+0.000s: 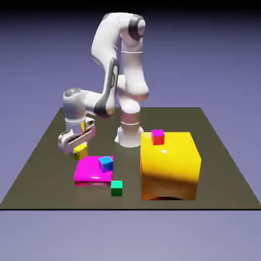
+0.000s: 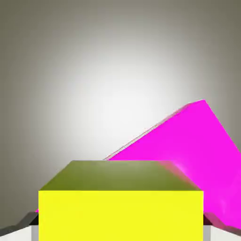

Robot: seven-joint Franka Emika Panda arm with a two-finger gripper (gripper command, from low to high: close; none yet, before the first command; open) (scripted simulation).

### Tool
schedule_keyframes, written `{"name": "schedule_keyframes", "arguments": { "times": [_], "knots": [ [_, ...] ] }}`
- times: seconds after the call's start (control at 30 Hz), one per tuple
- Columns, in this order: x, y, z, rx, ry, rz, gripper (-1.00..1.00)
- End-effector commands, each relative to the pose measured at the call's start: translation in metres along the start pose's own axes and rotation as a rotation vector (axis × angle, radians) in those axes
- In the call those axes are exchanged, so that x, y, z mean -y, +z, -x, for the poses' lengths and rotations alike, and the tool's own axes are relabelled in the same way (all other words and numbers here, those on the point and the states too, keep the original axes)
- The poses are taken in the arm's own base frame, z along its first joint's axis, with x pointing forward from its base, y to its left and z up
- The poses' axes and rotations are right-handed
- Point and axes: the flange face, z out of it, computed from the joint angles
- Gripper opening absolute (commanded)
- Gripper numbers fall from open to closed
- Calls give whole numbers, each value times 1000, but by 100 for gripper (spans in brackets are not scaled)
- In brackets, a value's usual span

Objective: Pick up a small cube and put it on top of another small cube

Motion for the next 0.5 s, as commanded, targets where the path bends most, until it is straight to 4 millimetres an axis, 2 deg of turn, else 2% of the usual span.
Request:
{"name": "schedule_keyframes", "arguments": {
  "times": [0.0, 0.17, 0.2, 0.4, 0.43, 0.47],
  "knots": [
    [-13, -7, 5, 1, -7, 1, -100],
    [-79, -39, 20, 23, -47, 14, -100],
    [-79, -39, 20, 23, -47, 14, -100],
    [-80, 28, 21, 23, -46, 13, -100],
    [-80, 31, 21, 23, -47, 14, -100],
    [-80, 31, 21, 23, -47, 14, 100]
  ]
}}
